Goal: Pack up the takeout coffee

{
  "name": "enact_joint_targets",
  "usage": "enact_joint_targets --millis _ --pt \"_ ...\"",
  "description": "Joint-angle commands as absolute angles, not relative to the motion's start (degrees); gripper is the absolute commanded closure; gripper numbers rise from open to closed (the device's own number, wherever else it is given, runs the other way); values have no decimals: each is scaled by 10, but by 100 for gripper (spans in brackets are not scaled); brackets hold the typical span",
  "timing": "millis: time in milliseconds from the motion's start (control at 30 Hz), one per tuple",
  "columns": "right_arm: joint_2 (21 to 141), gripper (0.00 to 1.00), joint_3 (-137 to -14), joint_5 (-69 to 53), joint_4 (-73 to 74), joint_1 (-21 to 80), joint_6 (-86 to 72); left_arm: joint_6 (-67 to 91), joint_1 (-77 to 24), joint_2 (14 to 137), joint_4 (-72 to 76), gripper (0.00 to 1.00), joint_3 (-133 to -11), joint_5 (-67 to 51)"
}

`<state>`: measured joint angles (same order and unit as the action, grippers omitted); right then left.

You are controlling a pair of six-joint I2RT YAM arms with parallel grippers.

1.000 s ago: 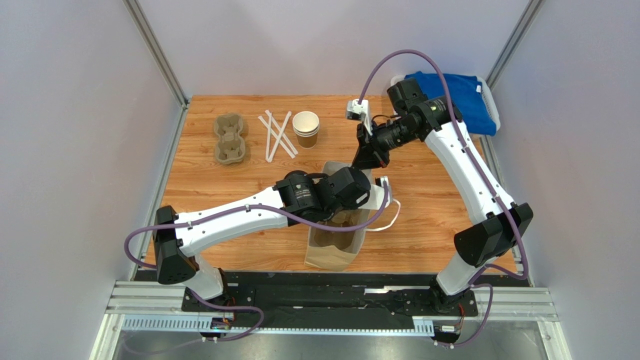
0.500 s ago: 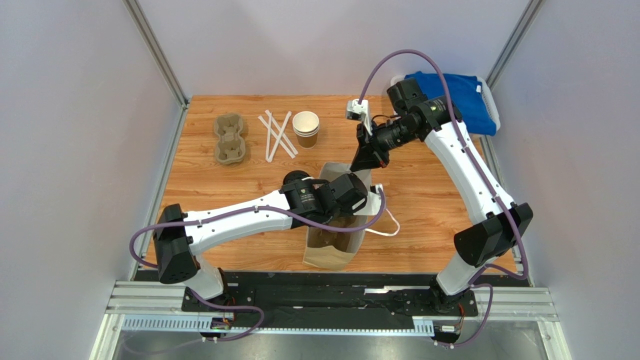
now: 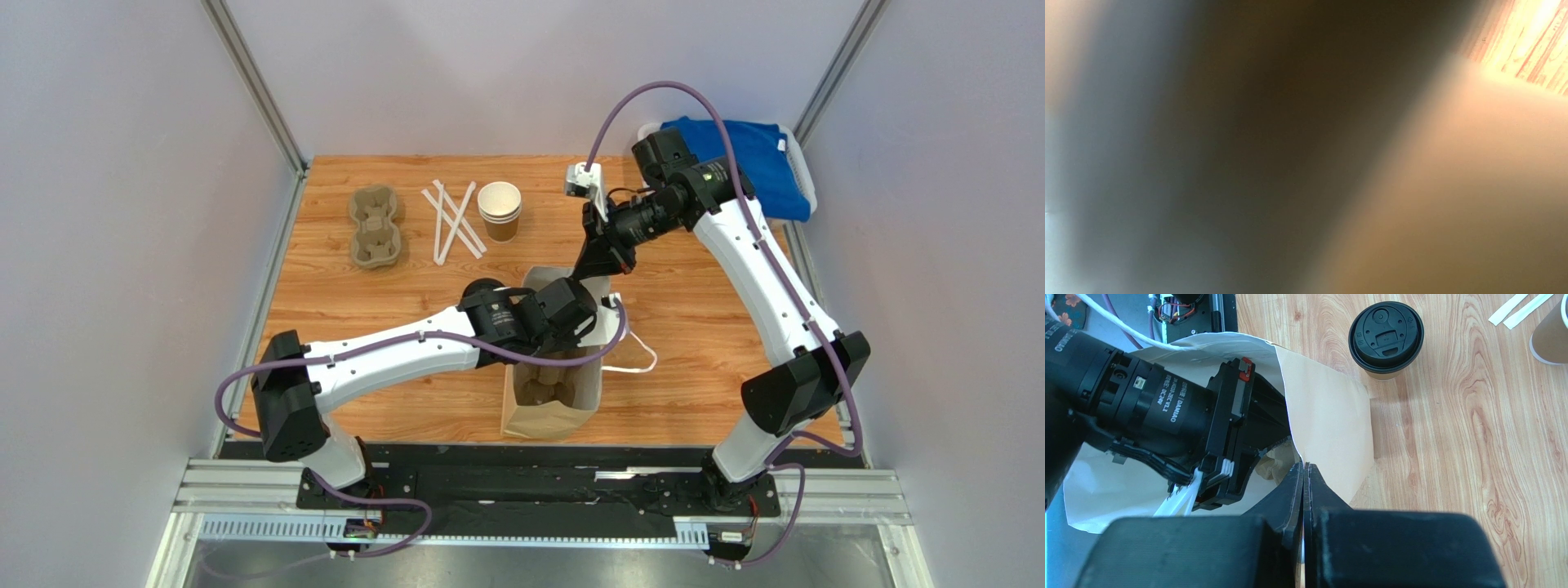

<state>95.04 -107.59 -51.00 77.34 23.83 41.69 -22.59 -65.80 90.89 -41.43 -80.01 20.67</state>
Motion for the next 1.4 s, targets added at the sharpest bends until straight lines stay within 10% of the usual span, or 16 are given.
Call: enact_joint_targets --millis 0,233,733,1367 --pt "933 100 -1075 -531 771 241 430 -198 -644 904 -433 100 -779 183" --pt "937 100 -1078 -536 770 241 431 -191 -644 888 -415 95 -762 170" --pt "933 100 -1077 -533 775 241 437 -177 -643 862 -420 44 -785 193" --pt "924 100 -1075 -534 773 241 446 -179 -664 810 -368 30 -788 217"
